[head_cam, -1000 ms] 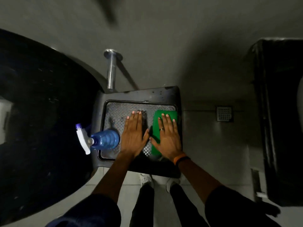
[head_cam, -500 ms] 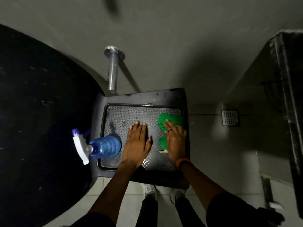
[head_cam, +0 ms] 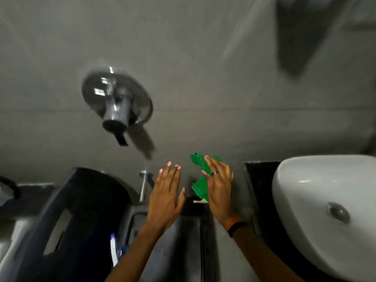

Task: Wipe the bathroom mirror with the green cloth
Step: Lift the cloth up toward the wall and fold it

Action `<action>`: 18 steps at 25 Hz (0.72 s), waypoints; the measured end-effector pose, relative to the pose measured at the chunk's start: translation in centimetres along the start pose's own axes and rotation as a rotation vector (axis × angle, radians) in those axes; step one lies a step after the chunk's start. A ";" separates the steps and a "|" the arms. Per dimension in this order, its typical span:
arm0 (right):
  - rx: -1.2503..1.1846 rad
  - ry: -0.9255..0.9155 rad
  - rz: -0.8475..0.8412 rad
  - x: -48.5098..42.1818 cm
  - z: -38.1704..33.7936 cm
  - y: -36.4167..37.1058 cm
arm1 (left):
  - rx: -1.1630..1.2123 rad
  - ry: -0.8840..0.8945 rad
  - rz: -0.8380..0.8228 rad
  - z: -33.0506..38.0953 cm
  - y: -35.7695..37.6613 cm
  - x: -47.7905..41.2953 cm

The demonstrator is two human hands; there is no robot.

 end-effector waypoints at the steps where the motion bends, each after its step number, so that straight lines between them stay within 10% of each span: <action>1: -0.032 -0.065 0.059 -3.0 -2.4 -3.6 | 0.002 0.041 0.077 2.1 -3.6 -3.2; 18: 0.143 -0.825 0.955 -29.7 -30.7 -42.6 | -0.160 0.454 0.818 27.9 -42.9 -35.7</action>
Point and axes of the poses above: each hand's wrist, its own x-axis away from the middle knuckle, its own y-axis out of the palm, z = x × y, the point moved 10 cm from there along -x, towards the middle knuckle, and after that the axes turned 5 degrees about x, right-handed, at the moved point
